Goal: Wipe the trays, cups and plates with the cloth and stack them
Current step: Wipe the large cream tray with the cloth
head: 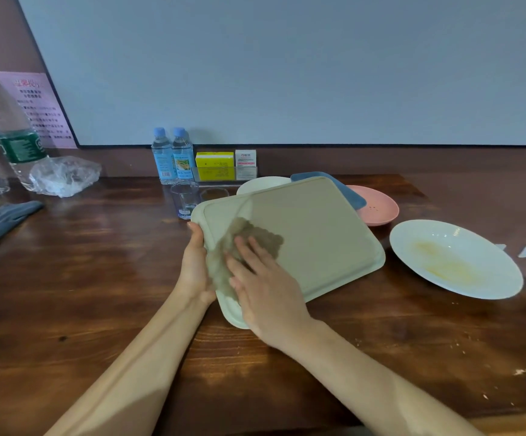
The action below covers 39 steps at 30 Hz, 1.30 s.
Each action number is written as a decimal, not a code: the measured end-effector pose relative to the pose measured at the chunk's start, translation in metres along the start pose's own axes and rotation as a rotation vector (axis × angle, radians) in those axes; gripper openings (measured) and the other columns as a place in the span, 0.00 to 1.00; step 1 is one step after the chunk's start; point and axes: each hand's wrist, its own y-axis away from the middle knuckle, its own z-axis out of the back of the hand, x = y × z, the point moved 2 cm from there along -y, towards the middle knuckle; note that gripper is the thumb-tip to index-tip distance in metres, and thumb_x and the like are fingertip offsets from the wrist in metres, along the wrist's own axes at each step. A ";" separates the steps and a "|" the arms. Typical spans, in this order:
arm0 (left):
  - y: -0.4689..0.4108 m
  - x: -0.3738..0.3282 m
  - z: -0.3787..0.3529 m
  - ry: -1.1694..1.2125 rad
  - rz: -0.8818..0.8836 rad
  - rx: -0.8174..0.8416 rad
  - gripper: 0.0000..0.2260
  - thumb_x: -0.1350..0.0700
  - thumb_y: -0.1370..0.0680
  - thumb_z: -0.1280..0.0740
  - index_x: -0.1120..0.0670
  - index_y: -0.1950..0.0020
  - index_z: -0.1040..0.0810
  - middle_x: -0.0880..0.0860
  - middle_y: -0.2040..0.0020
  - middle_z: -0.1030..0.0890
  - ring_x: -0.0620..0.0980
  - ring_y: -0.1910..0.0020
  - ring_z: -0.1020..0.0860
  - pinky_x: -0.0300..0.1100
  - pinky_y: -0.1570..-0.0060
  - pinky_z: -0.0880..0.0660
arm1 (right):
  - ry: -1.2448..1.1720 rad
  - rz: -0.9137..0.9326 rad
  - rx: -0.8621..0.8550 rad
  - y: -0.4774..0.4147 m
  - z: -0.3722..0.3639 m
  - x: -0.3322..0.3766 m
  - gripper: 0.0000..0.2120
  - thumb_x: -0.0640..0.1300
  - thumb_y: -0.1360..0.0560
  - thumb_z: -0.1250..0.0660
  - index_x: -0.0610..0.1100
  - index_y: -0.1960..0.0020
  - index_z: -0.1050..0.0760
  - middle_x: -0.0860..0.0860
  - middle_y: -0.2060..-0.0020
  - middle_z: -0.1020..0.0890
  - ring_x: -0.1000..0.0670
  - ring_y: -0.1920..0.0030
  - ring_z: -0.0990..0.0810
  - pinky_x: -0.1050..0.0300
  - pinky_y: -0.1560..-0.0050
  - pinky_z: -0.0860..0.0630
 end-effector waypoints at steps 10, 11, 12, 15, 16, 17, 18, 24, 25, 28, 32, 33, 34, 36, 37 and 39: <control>-0.002 -0.003 -0.001 0.027 -0.019 -0.034 0.36 0.31 0.15 0.51 0.52 0.35 0.13 0.58 0.33 0.16 0.58 0.38 0.14 0.58 0.34 0.23 | 0.016 -0.428 0.066 0.026 0.021 -0.176 0.27 0.51 0.13 0.53 0.49 0.14 0.48 0.48 0.15 0.46 0.51 0.15 0.49 0.53 0.17 0.50; -0.002 -0.002 -0.002 0.020 -0.021 -0.034 0.36 0.30 0.15 0.51 0.53 0.34 0.14 0.58 0.33 0.16 0.58 0.38 0.14 0.57 0.34 0.23 | 0.032 -0.480 0.059 0.027 0.022 -0.179 0.28 0.51 0.14 0.55 0.48 0.14 0.50 0.47 0.15 0.47 0.51 0.15 0.50 0.50 0.16 0.47; -0.002 -0.001 -0.003 0.014 -0.024 -0.032 0.35 0.30 0.15 0.52 0.53 0.32 0.15 0.58 0.33 0.16 0.58 0.38 0.14 0.57 0.34 0.23 | 0.029 -0.511 0.038 0.026 0.021 -0.173 0.28 0.51 0.14 0.56 0.46 0.14 0.50 0.46 0.15 0.46 0.50 0.15 0.50 0.48 0.16 0.45; -0.001 0.000 -0.004 -0.002 -0.026 -0.032 0.36 0.29 0.16 0.52 0.53 0.26 0.21 0.58 0.31 0.16 0.59 0.35 0.16 0.58 0.31 0.24 | -0.026 -0.432 -0.009 0.017 0.015 -0.113 0.25 0.47 0.12 0.50 0.43 0.16 0.43 0.43 0.16 0.42 0.45 0.15 0.49 0.52 0.17 0.51; -0.002 0.001 -0.003 0.000 -0.025 -0.034 0.36 0.29 0.16 0.52 0.53 0.25 0.22 0.59 0.31 0.17 0.60 0.33 0.17 0.59 0.29 0.26 | -0.037 -0.358 -0.008 0.014 0.010 -0.087 0.25 0.47 0.12 0.49 0.42 0.16 0.41 0.43 0.16 0.42 0.44 0.15 0.49 0.52 0.17 0.52; -0.002 0.000 -0.002 0.008 -0.024 -0.031 0.37 0.29 0.16 0.52 0.54 0.24 0.23 0.60 0.30 0.18 0.61 0.31 0.19 0.59 0.27 0.27 | -0.038 -0.276 -0.007 0.013 0.006 -0.060 0.25 0.47 0.12 0.48 0.42 0.16 0.41 0.43 0.16 0.41 0.44 0.15 0.49 0.52 0.16 0.53; -0.002 0.000 -0.001 0.016 -0.020 -0.022 0.38 0.29 0.16 0.53 0.55 0.24 0.24 0.61 0.29 0.19 0.62 0.30 0.20 0.59 0.26 0.28 | -0.025 -0.187 -0.007 0.013 0.001 -0.037 0.26 0.47 0.13 0.47 0.42 0.16 0.42 0.43 0.16 0.42 0.43 0.15 0.49 0.51 0.16 0.52; -0.003 0.001 0.003 0.026 0.026 -0.028 0.40 0.28 0.17 0.52 0.58 0.23 0.25 0.64 0.29 0.19 0.64 0.30 0.20 0.60 0.25 0.30 | -0.049 0.104 0.068 0.033 0.009 -0.024 0.27 0.46 0.12 0.45 0.52 0.15 0.46 0.52 0.15 0.47 0.51 0.15 0.53 0.56 0.17 0.55; -0.003 0.000 0.002 0.024 0.022 -0.036 0.38 0.29 0.16 0.52 0.57 0.24 0.24 0.62 0.30 0.18 0.63 0.32 0.19 0.60 0.27 0.28 | -0.037 0.078 0.067 0.036 0.013 -0.041 0.27 0.46 0.12 0.45 0.52 0.15 0.45 0.52 0.15 0.46 0.52 0.15 0.52 0.57 0.18 0.55; -0.002 -0.001 -0.001 0.031 0.004 -0.061 0.34 0.31 0.15 0.51 0.53 0.27 0.21 0.59 0.32 0.16 0.59 0.38 0.15 0.58 0.35 0.24 | -0.010 -0.171 0.025 0.043 0.020 -0.115 0.25 0.45 0.12 0.46 0.49 0.15 0.42 0.49 0.16 0.42 0.50 0.16 0.46 0.61 0.19 0.53; 0.000 -0.002 -0.003 0.017 -0.020 -0.066 0.32 0.32 0.14 0.51 0.52 0.27 0.21 0.58 0.33 0.15 0.58 0.39 0.14 0.57 0.38 0.21 | 0.060 -0.571 0.004 0.047 0.016 -0.180 0.28 0.50 0.13 0.59 0.43 0.15 0.49 0.44 0.15 0.46 0.47 0.15 0.49 0.53 0.18 0.47; 0.000 -0.002 -0.003 0.019 -0.021 -0.068 0.33 0.32 0.14 0.51 0.52 0.27 0.20 0.58 0.33 0.15 0.58 0.39 0.14 0.57 0.39 0.21 | 0.072 -0.605 0.003 0.046 0.012 -0.178 0.29 0.49 0.13 0.59 0.41 0.15 0.50 0.43 0.15 0.46 0.45 0.15 0.49 0.50 0.17 0.47; 0.000 -0.001 -0.004 0.027 -0.018 -0.067 0.33 0.32 0.14 0.51 0.52 0.28 0.19 0.58 0.33 0.15 0.58 0.39 0.14 0.57 0.39 0.20 | 0.080 -0.621 -0.008 0.045 0.009 -0.170 0.28 0.48 0.13 0.57 0.39 0.15 0.50 0.41 0.16 0.45 0.44 0.15 0.48 0.49 0.16 0.47; 0.000 -0.002 -0.004 0.054 -0.014 -0.068 0.34 0.31 0.15 0.51 0.51 0.30 0.17 0.57 0.34 0.15 0.58 0.41 0.13 0.57 0.41 0.19 | 0.043 -0.604 -0.059 0.042 0.004 -0.141 0.27 0.46 0.12 0.52 0.37 0.16 0.47 0.38 0.17 0.43 0.42 0.16 0.46 0.50 0.16 0.48; 0.000 -0.002 -0.004 0.066 -0.013 -0.071 0.34 0.31 0.15 0.51 0.51 0.30 0.17 0.58 0.34 0.15 0.59 0.41 0.13 0.57 0.41 0.19 | 0.001 -0.577 -0.080 0.042 0.003 -0.121 0.27 0.45 0.12 0.50 0.36 0.16 0.45 0.37 0.17 0.42 0.42 0.16 0.46 0.50 0.16 0.48; 0.000 -0.002 -0.005 0.074 -0.013 -0.071 0.33 0.31 0.15 0.51 0.51 0.28 0.20 0.58 0.33 0.15 0.59 0.40 0.14 0.57 0.41 0.19 | -0.036 -0.467 -0.083 0.041 -0.001 -0.078 0.26 0.43 0.13 0.46 0.36 0.17 0.42 0.37 0.18 0.40 0.41 0.16 0.44 0.50 0.17 0.47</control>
